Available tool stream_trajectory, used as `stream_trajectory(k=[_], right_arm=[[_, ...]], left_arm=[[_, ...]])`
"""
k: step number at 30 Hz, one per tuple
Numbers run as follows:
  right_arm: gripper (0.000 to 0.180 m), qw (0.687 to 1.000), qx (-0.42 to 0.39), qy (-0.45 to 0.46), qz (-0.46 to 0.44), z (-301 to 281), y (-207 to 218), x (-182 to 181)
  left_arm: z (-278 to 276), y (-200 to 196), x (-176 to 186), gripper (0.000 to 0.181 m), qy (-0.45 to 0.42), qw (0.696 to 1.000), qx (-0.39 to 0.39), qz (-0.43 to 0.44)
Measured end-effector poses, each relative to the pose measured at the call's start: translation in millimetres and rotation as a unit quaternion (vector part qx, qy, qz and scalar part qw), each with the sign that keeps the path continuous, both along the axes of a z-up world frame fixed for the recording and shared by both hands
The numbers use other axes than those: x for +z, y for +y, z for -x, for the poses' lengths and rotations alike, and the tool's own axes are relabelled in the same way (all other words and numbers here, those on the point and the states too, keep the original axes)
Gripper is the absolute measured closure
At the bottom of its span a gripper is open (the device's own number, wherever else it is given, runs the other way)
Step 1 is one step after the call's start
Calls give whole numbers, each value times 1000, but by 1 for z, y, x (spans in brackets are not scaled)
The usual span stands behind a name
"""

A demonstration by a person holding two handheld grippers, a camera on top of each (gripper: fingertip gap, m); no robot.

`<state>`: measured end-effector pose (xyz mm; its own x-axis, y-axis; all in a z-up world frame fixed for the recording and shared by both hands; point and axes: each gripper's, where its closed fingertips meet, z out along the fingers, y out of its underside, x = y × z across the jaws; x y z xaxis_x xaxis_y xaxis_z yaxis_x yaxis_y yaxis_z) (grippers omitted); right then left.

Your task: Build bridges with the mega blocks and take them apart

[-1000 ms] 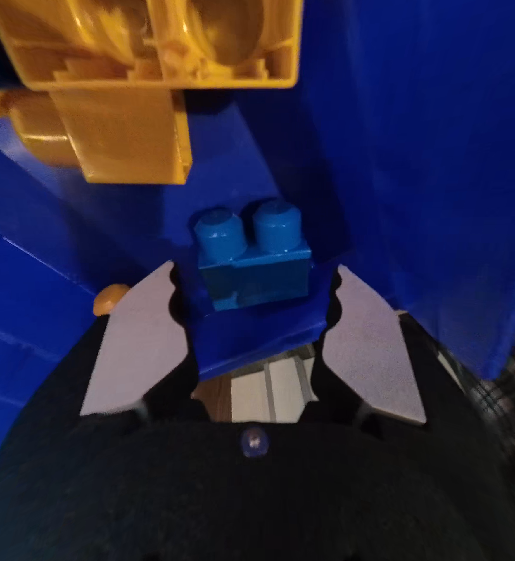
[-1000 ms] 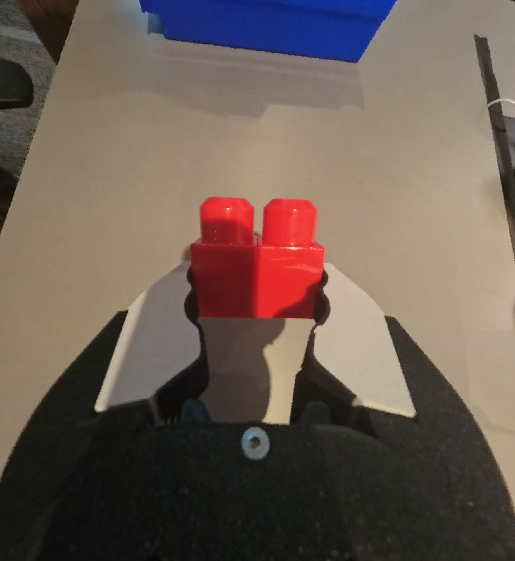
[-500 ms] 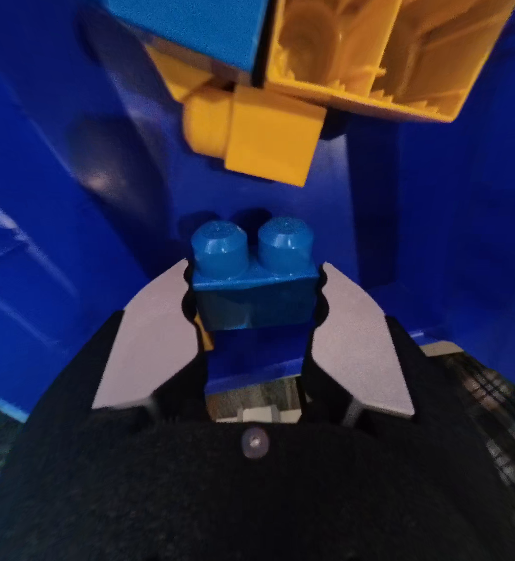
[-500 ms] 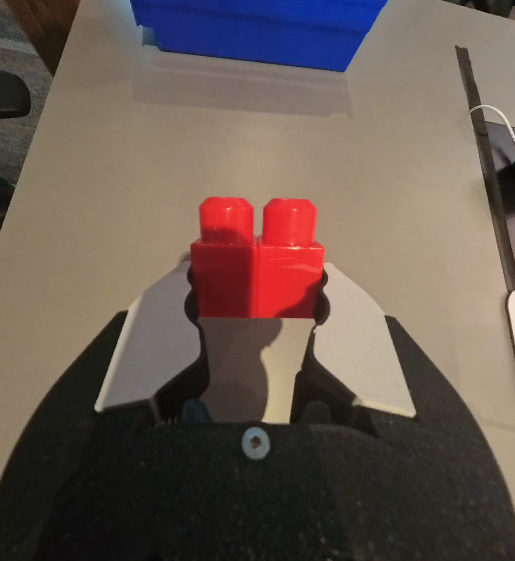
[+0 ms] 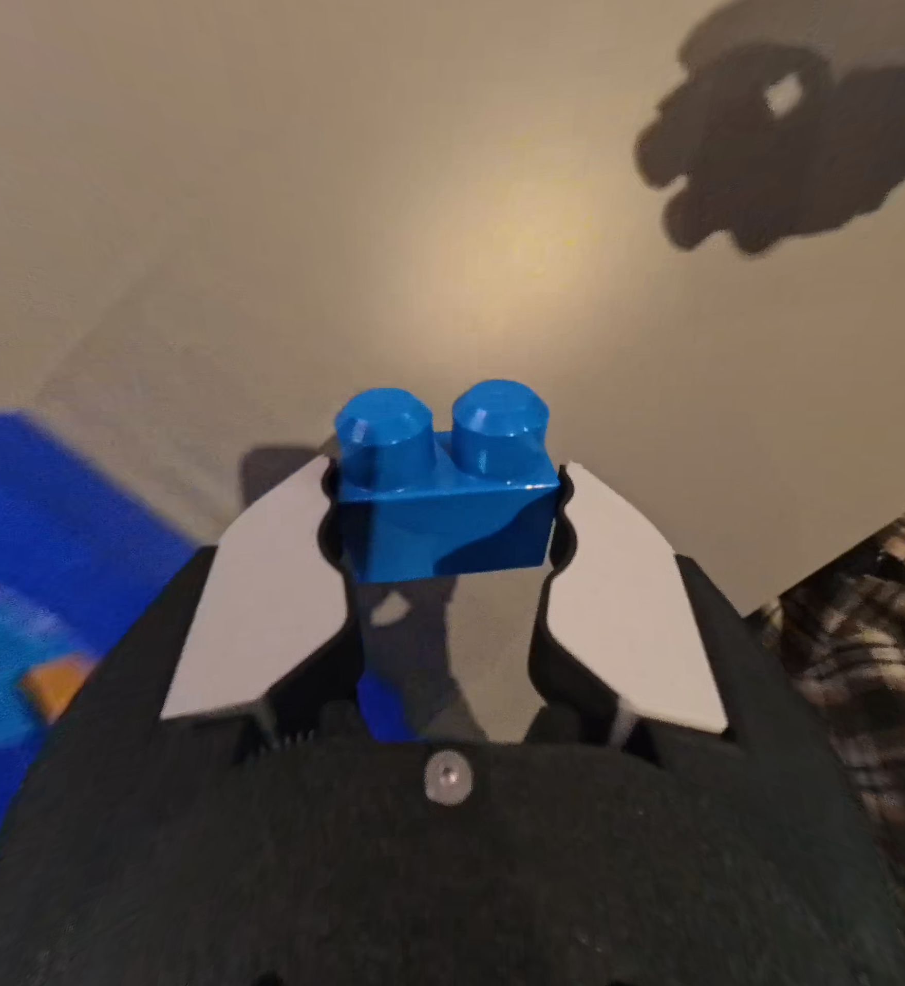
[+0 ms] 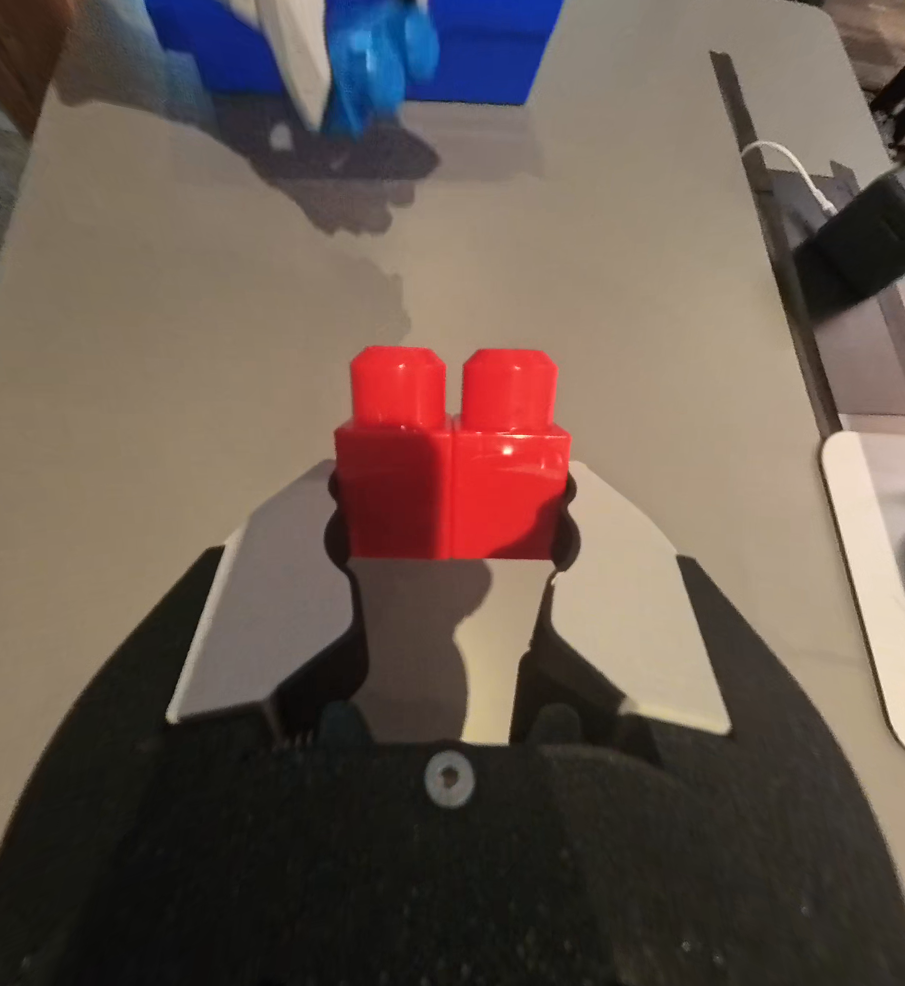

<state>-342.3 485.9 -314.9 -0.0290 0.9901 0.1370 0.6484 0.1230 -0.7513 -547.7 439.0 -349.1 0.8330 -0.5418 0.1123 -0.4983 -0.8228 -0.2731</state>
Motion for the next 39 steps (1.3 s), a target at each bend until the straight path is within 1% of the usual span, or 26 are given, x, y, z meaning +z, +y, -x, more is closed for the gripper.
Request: stream_trajectory(k=[2, 5, 8, 11, 17, 22, 24, 26, 28, 31, 33, 35, 37, 39], right_arm=[[105, 1000, -8, 0, 3, -8, 6, 0], [105, 1000, -21, -6, 1, -20, 16, 1], [105, 1000, -29, 0, 8, -29, 23, 3], [105, 999, -33, 1, 13, -34, 29, 2], [105, 999, -37, 8, 15, -38, 33, 4], [105, 999, -37, 22, 8, -41, 32, 12], [105, 999, -36, 23, 5, -41, 32, 14], [105, 999, -34, 23, 4, -41, 31, 15], [105, 999, -31, 24, 3, -42, 29, 17], [105, 999, -23, 25, -4, -44, 25, 21], [106, 999, -22, 30, -7, -46, 24, 25], [106, 999, -19, 38, -9, -48, 22, 31], [106, 999, -17, 46, -11, -49, 21, 36], [106, 999, -18, 48, -13, -52, 21, 39]], left_arm=[[-37, 12, -23, 104, -29, 999, -9, 24], [-74, 23, -48, 104, -58, 997, -3, 60], [-90, 27, -64, 104, -52, 995, 7, 86], [-96, 32, -73, 104, -43, 995, 14, 89], [-109, 31, -66, 104, -65, 994, 2, 82], [-90, 46, -33, 96, -53, 998, -36, 15], [-84, 54, -20, 97, -37, 997, -70, -9], [-86, 54, -13, 99, -26, 992, -122, 1], [-93, 48, -12, 106, -28, 982, -182, 40], [-103, 33, -14, 107, -55, 957, -264, 112], [-107, 26, -16, 110, -62, 940, -307, 136], [-101, 24, -21, 114, -11, 921, -369, 123], [-98, 22, -25, 108, 43, 894, -437, 89], [-97, 21, -27, 101, 83, 867, -487, 60]])
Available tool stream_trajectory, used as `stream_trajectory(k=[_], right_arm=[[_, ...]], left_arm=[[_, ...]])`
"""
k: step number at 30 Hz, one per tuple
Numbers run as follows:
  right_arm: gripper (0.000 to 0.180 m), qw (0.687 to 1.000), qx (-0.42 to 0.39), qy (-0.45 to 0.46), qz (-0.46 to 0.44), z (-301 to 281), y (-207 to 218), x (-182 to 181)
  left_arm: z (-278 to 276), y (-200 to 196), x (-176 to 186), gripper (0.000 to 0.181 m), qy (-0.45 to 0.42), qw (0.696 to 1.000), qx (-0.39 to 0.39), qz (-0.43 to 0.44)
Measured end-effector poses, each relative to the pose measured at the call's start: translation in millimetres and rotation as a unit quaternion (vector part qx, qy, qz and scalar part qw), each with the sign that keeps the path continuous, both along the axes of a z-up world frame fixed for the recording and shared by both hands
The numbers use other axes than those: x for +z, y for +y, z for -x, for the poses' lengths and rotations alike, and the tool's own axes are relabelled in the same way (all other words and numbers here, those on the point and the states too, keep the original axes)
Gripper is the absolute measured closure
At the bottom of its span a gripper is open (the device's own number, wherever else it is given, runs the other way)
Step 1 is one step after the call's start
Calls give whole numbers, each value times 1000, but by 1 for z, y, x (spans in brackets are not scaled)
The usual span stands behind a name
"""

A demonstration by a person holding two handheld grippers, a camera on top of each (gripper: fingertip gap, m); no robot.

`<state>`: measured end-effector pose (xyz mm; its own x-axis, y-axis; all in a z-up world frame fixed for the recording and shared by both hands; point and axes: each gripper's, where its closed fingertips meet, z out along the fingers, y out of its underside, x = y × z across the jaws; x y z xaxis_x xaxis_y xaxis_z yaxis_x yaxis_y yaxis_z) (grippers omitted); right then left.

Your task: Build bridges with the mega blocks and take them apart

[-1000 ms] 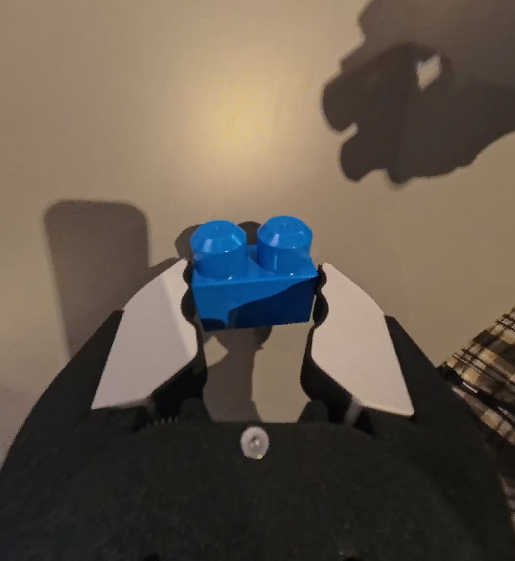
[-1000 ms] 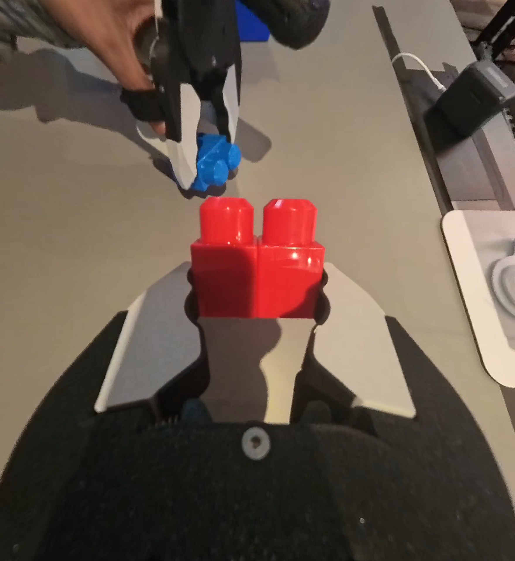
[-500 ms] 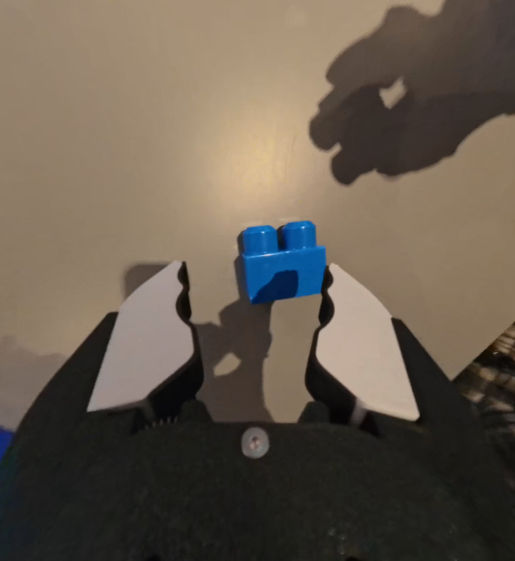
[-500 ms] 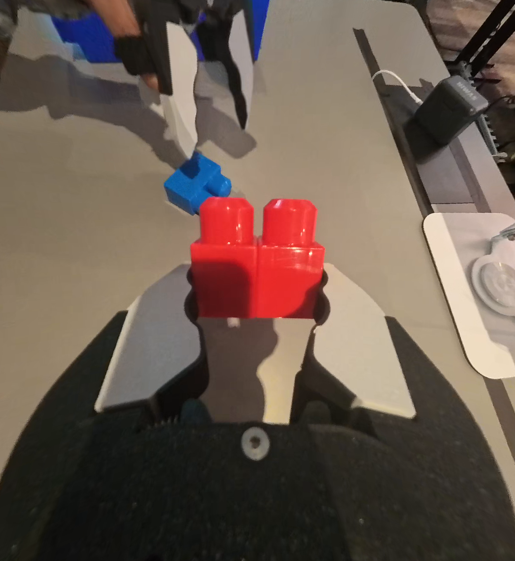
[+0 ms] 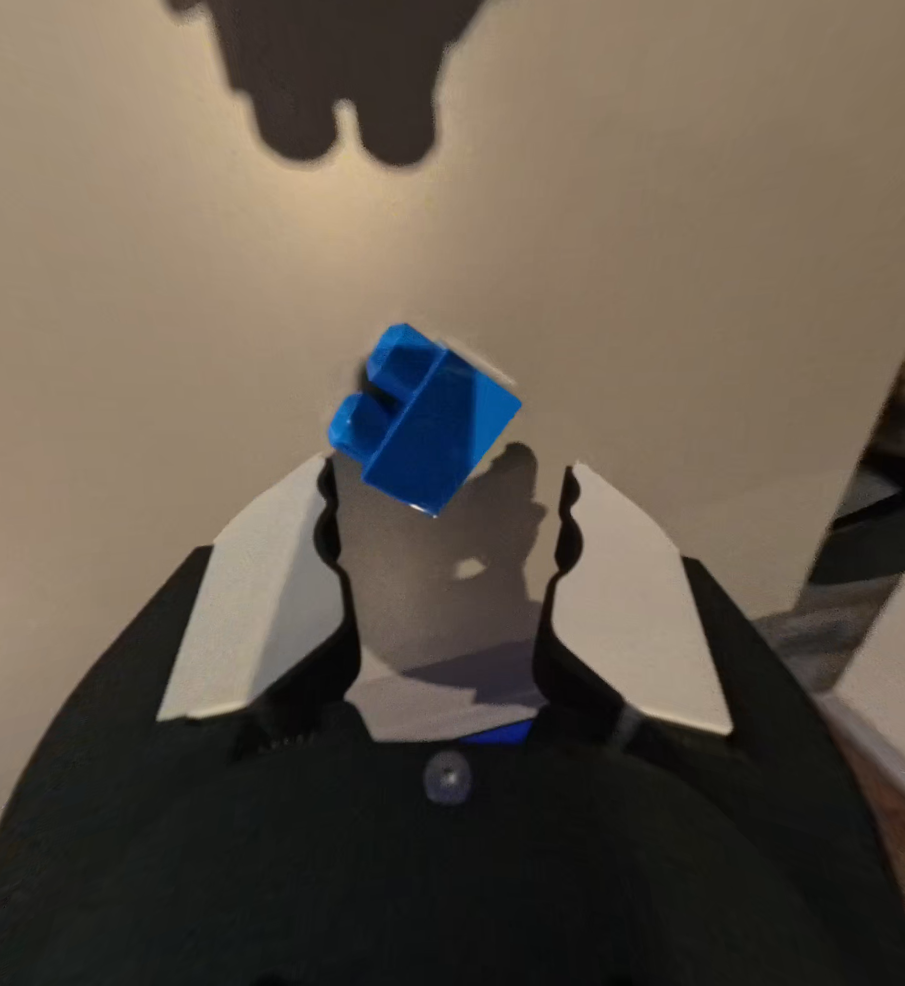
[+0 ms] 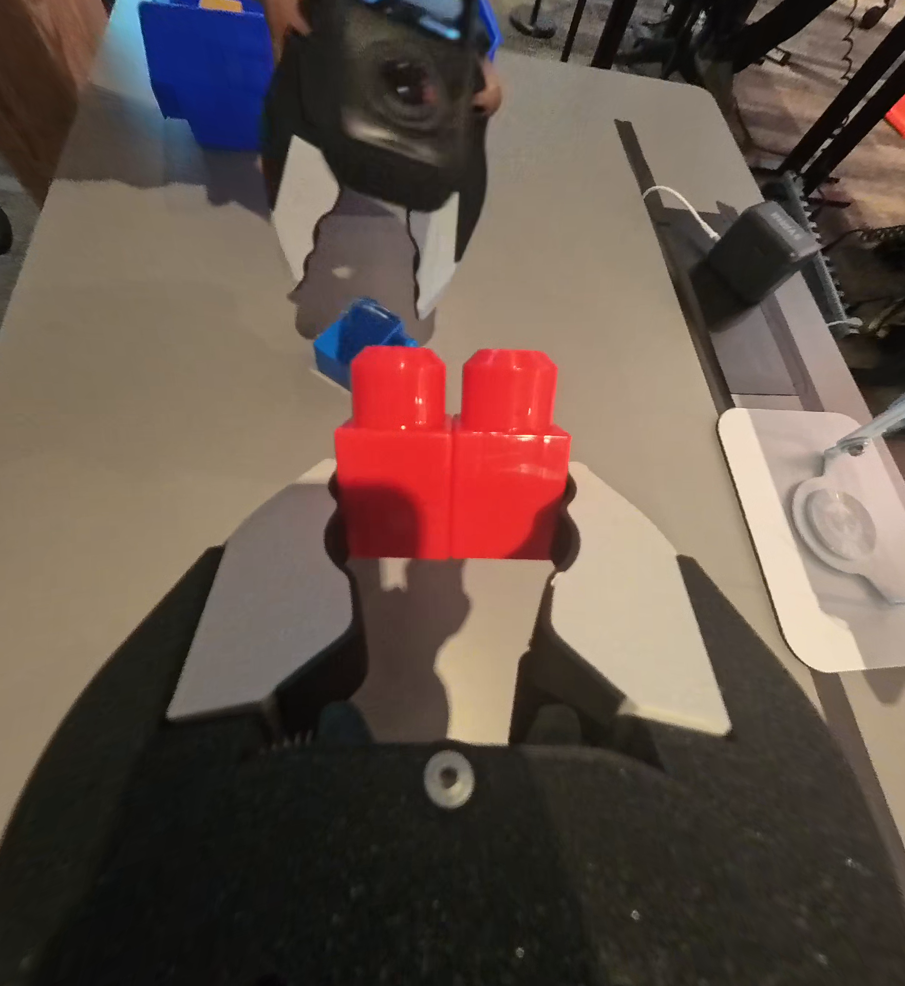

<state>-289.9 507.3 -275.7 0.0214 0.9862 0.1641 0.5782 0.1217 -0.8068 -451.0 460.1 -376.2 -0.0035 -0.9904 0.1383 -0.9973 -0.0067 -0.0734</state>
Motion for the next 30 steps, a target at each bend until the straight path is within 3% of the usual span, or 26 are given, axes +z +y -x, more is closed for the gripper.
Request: stream_trajectory(k=[3, 11, 16, 23, 26, 30], right_arm=[[105, 1000, -2, 10, -1, -4, 1, 5], [105, 1000, 0, 20, 16, -5, 4, 3], [105, 1000, 4, 12, 20, -2, 3, -2], [105, 1000, 6, 15, 23, -1, 4, -3], [105, 1000, 8, 16, 23, -1, 3, -2], [105, 999, 10, 23, 24, -1, 2, 1]], left_arm=[[0, 6, -4, 99, 10, 997, -67, -48], [-6, 8, -27, 112, 10, 989, -140, -50], [3, 16, -23, 98, 34, 989, -135, -53], [7, 10, -36, 84, 73, 977, -187, -68], [10, 13, -46, 87, 78, 977, -189, -66], [10, 15, -56, 107, 71, 977, -188, -67]])
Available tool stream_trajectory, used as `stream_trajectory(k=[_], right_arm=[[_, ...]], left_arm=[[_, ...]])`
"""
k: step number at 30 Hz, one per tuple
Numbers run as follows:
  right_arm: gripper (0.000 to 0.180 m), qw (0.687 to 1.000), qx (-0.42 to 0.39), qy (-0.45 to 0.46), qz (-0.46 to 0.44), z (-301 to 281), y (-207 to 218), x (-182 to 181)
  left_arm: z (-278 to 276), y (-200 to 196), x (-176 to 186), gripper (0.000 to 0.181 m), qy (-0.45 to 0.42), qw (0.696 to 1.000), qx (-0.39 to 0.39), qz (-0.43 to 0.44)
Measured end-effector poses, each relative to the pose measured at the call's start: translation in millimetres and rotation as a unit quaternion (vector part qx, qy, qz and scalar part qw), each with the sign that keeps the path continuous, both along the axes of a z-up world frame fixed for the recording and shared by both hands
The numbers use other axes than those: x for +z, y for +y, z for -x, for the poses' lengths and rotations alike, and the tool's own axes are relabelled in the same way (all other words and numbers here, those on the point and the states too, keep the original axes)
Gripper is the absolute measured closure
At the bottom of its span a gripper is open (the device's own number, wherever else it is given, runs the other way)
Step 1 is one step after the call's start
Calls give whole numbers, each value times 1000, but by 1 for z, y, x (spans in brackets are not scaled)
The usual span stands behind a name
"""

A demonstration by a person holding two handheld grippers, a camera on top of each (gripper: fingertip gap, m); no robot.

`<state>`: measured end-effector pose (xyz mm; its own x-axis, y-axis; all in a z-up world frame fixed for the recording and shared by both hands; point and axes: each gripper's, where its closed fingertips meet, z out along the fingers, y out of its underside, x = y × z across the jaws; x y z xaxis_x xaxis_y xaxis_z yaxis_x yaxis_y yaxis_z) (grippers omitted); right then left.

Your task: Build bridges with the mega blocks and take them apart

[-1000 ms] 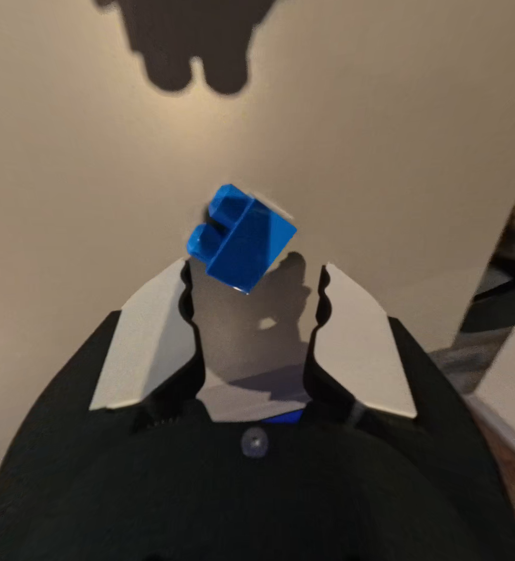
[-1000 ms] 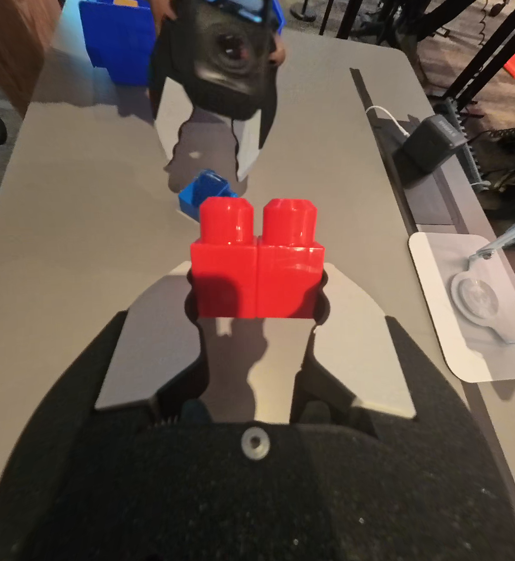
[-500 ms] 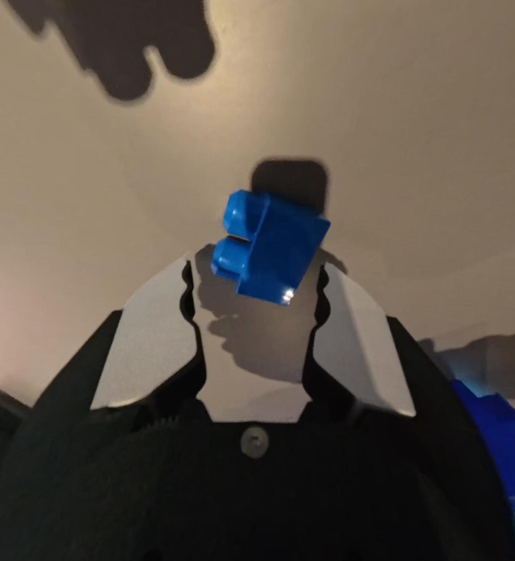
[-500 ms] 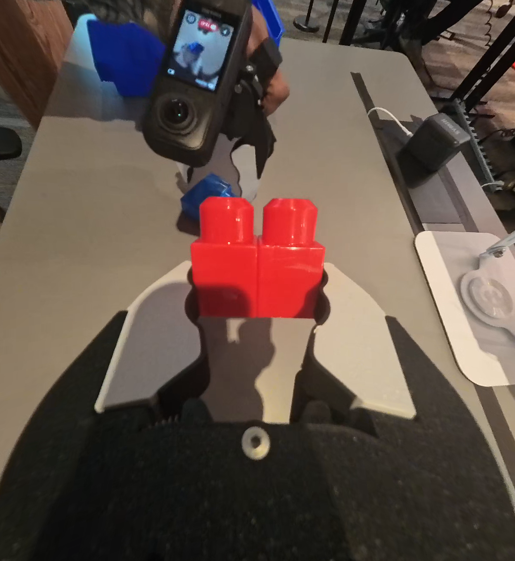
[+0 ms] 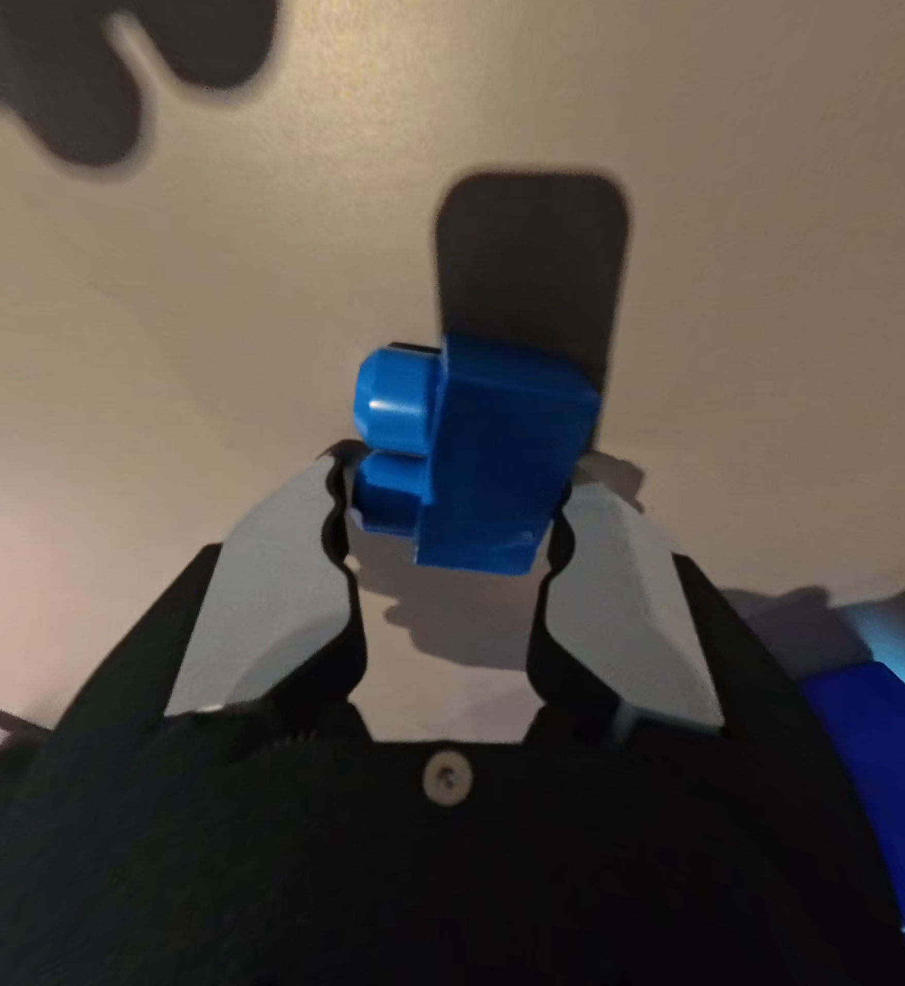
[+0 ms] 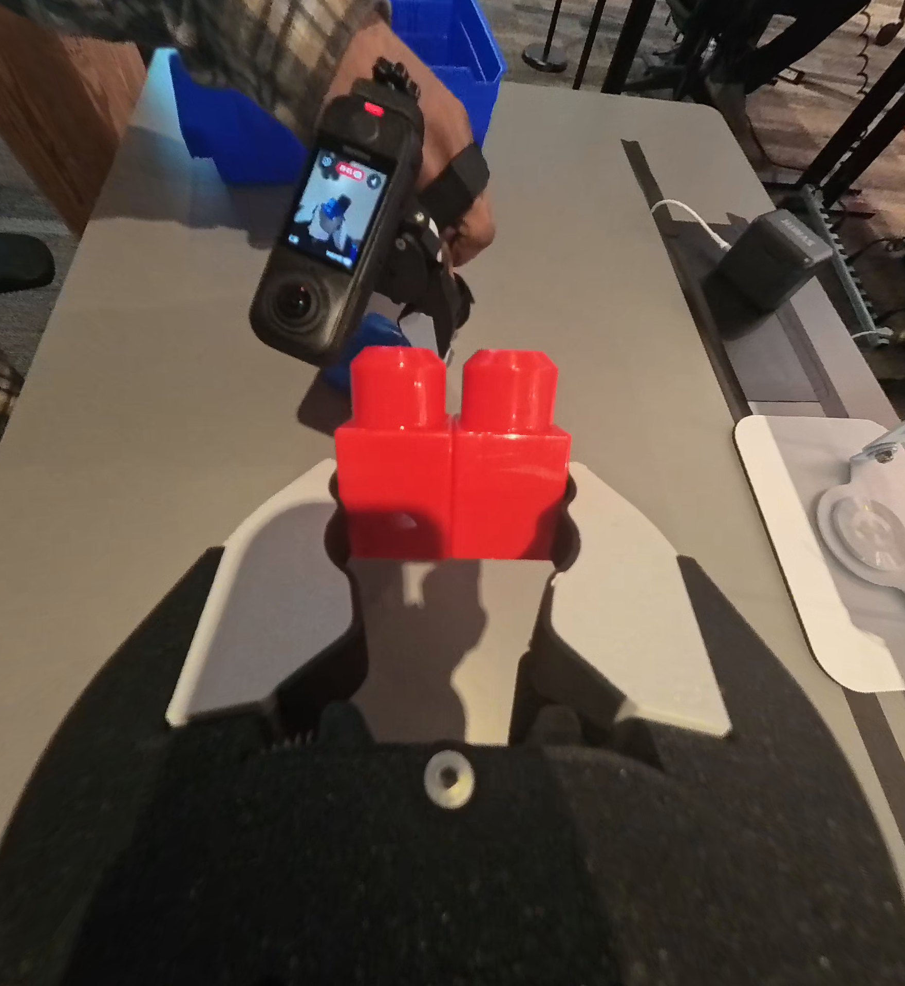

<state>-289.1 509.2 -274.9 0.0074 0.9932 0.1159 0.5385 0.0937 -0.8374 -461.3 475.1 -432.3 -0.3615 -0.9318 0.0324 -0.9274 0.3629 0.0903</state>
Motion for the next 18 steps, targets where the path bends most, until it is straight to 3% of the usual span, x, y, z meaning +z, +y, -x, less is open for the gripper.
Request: stream_trajectory(k=[5, 10, 12, 15, 18], right_arm=[[105, 1000, -2, 5, -1, -1, 1, 3], [105, 1000, -3, 9, 0, -2, 1, 5], [105, 1000, -5, 11, 3, -2, 1, 5], [105, 1000, -7, 12, 7, -2, 3, 4], [105, 1000, -5, 10, 9, 0, 3, 2]], left_arm=[[-3, 1, 0, 110, -9, 999, 45, -3], [-1, 7, 4, 111, -17, 979, 202, -22], [3, 13, 9, 111, -20, 952, 302, -39], [8, 15, 17, 111, -30, 887, 458, -47], [6, 9, 21, 111, -45, 828, 558, -32]])
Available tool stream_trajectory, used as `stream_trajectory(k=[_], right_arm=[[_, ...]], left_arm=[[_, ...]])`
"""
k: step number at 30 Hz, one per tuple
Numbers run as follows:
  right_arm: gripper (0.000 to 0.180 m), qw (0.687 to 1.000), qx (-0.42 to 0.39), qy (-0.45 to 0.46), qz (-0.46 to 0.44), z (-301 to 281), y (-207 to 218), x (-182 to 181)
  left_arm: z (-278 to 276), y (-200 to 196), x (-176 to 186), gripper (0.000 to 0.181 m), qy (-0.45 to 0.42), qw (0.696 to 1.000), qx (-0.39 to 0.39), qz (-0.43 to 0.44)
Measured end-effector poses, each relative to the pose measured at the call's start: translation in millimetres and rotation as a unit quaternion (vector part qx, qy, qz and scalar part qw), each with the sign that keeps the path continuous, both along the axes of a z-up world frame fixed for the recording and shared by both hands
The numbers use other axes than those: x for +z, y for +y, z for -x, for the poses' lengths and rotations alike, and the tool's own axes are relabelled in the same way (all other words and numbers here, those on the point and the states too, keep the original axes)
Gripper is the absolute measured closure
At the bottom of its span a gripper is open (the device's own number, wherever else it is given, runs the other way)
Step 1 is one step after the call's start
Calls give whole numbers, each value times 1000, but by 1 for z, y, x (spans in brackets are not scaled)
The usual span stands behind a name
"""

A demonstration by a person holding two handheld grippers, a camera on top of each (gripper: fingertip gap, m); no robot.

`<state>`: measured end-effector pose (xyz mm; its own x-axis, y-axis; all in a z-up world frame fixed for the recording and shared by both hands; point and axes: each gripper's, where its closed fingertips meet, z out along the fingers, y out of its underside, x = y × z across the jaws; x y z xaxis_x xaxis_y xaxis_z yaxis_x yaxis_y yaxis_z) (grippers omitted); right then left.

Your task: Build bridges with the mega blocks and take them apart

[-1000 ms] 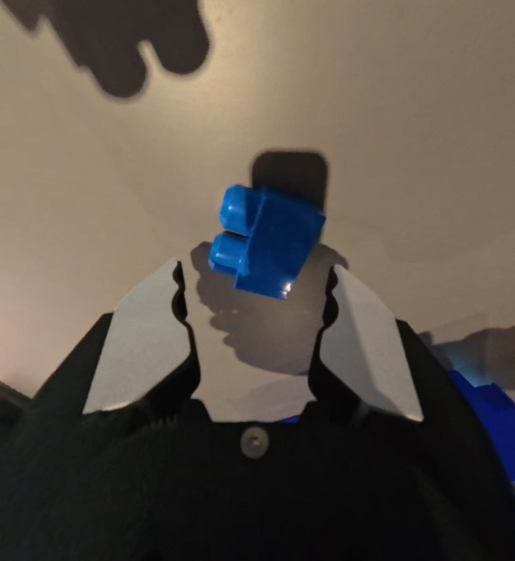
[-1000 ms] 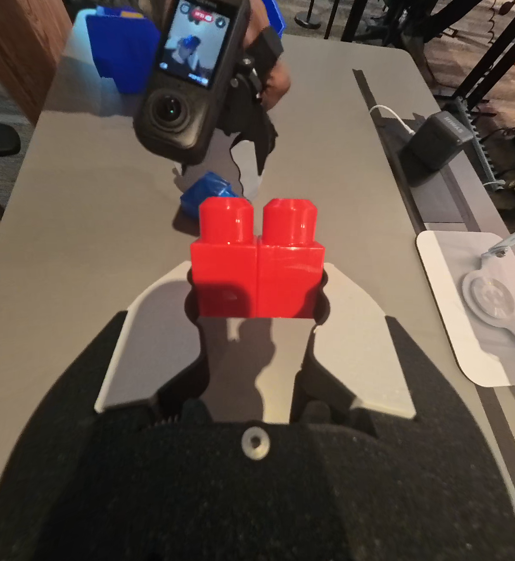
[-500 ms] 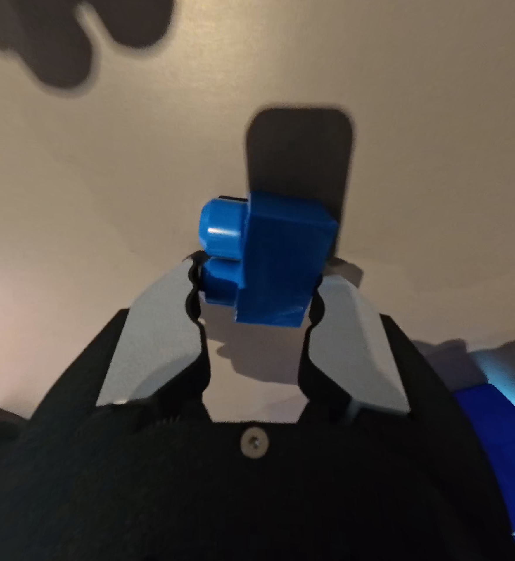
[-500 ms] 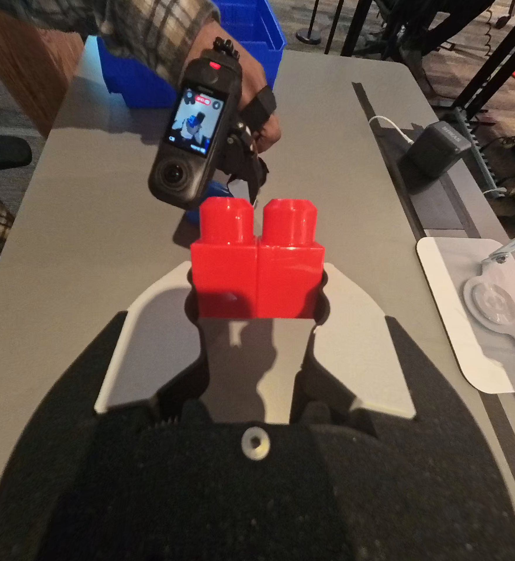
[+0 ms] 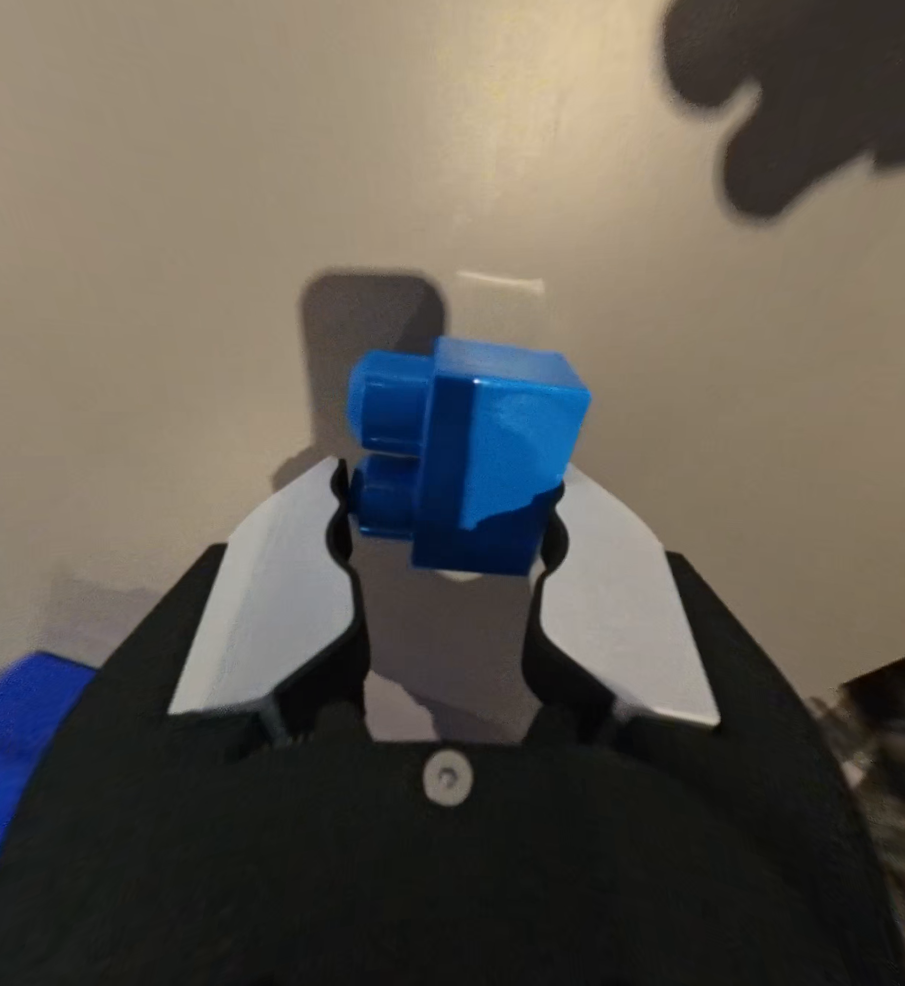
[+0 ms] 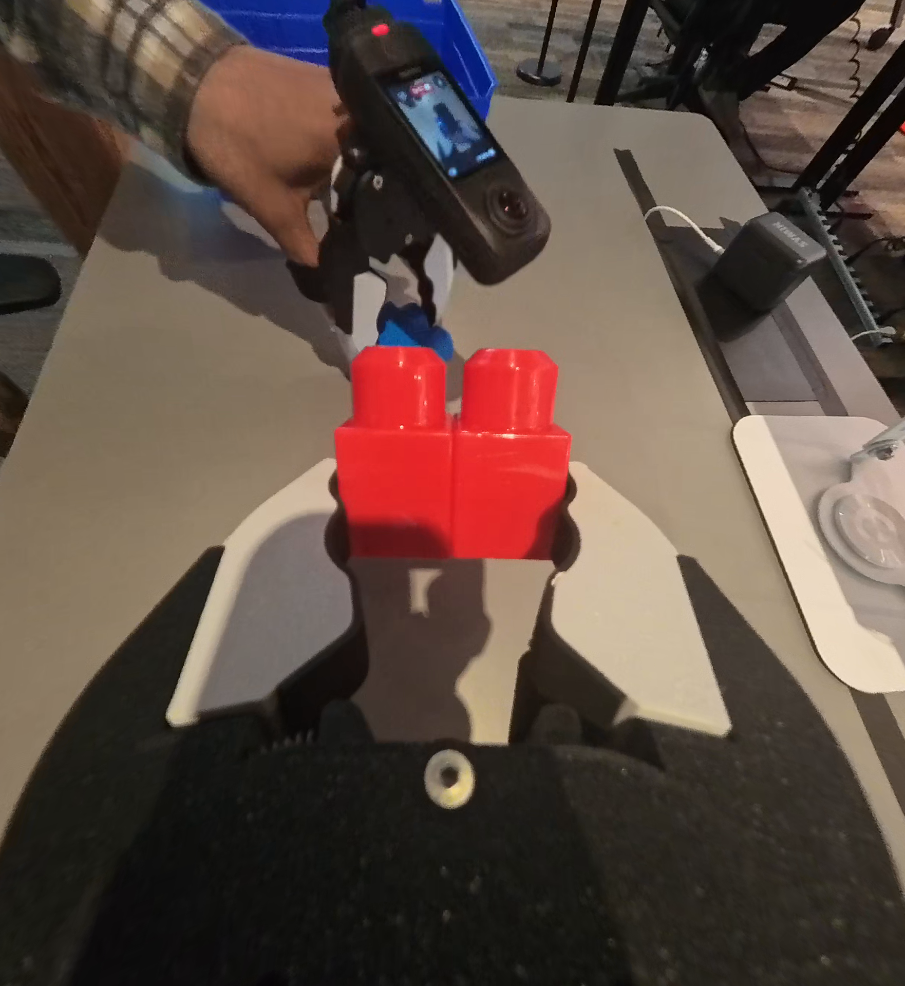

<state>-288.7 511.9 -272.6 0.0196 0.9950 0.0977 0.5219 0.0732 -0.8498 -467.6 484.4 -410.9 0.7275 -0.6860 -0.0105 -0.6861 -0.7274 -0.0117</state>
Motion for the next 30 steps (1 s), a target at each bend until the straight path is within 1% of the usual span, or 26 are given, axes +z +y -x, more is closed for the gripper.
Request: stream_trajectory(k=[4, 7, 10, 13, 16, 18, 19, 22, 24, 25, 27, 28, 30], right_arm=[[105, 1000, 3, -3, -1, 2, -1, -1], [105, 1000, 7, -4, -2, 3, -3, -2], [105, 1000, 10, -2, -4, 4, -4, -1], [105, 1000, 13, 5, -3, 3, -5, 2], [105, 1000, 15, 12, -6, 1, -7, 6], [105, 1000, 18, 17, -7, 0, -8, 9], [105, 1000, 18, 22, -7, -1, -8, 11], [105, 999, 24, 38, -4, -2, -8, 16], [105, 999, 28, 43, -4, -2, -10, 18], [105, 999, 30, 44, -4, -2, -10, 18], [105, 998, 32, 47, -5, -3, -11, 19], [105, 998, 36, 50, -3, -3, -12, 20], [105, 997, 42, 60, 3, -3, -14, 22]], left_arm=[[-2, -8, -8, 111, -23, 997, 73, 22], [-7, -13, -14, 110, -44, 993, 102, 45], [-10, -16, -17, 109, -59, 991, 105, 54], [-11, -16, -16, 97, -73, 994, 76, 42], [-6, -17, -11, 78, -77, 997, -1, 16], [-3, -13, 0, 61, -81, 993, -80, -24], [0, -7, 8, 59, -78, 988, -124, -53], [-1, 2, 33, 61, -93, 949, -274, -126], [-7, -4, 41, 63, -118, 917, -358, -131], [-11, -8, 42, 69, -129, 900, -396, -127], [-15, -15, 38, 76, -136, 873, -456, -109], [-15, -17, 35, 81, -130, 863, -477, -100], [-17, -18, 31, 84, -127, 848, -508, -85]])
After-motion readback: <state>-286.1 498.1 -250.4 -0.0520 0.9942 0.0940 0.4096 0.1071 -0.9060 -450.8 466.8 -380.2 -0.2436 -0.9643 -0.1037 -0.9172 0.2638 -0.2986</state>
